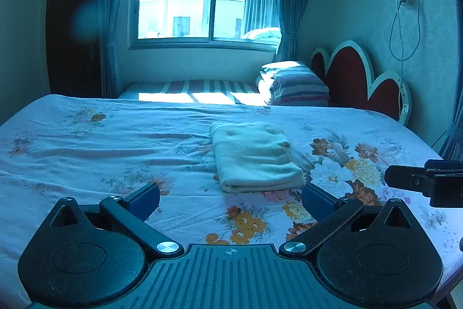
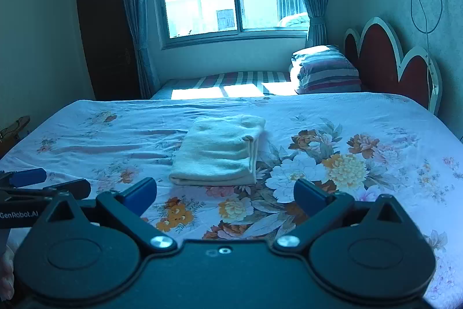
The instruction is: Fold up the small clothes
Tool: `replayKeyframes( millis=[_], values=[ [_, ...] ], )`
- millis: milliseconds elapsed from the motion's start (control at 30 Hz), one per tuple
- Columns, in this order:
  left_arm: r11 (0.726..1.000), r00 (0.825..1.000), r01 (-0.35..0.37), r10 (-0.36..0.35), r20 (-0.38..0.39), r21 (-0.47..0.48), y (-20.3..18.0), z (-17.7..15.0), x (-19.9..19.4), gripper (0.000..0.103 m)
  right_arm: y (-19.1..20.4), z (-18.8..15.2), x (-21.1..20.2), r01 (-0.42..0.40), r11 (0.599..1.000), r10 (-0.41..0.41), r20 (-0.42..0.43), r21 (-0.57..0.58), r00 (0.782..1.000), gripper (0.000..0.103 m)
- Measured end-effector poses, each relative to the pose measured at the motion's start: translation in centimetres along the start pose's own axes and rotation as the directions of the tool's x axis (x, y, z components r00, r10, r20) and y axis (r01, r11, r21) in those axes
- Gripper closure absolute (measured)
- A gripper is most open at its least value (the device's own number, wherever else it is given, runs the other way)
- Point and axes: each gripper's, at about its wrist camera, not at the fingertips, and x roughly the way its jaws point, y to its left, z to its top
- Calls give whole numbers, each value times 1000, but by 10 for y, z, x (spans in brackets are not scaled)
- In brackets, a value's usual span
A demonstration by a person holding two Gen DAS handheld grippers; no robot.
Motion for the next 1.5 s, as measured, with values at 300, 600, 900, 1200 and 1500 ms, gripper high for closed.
replayKeyframes(
  millis=[300, 600, 900, 1200, 1500],
  values=[
    [1000, 1000, 6, -6, 11, 9, -8, 6, 2, 0, 4, 9, -2, -1, 1000, 2, 20, -17, 1000, 1],
    [1000, 1000, 25, -25, 14, 17, -20, 9, 8, 0, -7, 13, -4, 20, 1000, -20, 21, -17, 1000, 1],
    [999, 1000, 24, -24, 17, 22, -31, 13, 13, 0, -15, 14, -1, 30, 999, -30, 25, -26, 999, 1],
    [999, 1000, 28, -28, 14, 27, -36, 14, 17, 0, -21, 15, 0, 30, 999, -30, 24, -23, 999, 1],
    [999, 999, 28, -28, 16, 27, -35, 13, 17, 0, -20, 14, 0, 29, 999, -29, 24, -23, 999, 1]
  ],
)
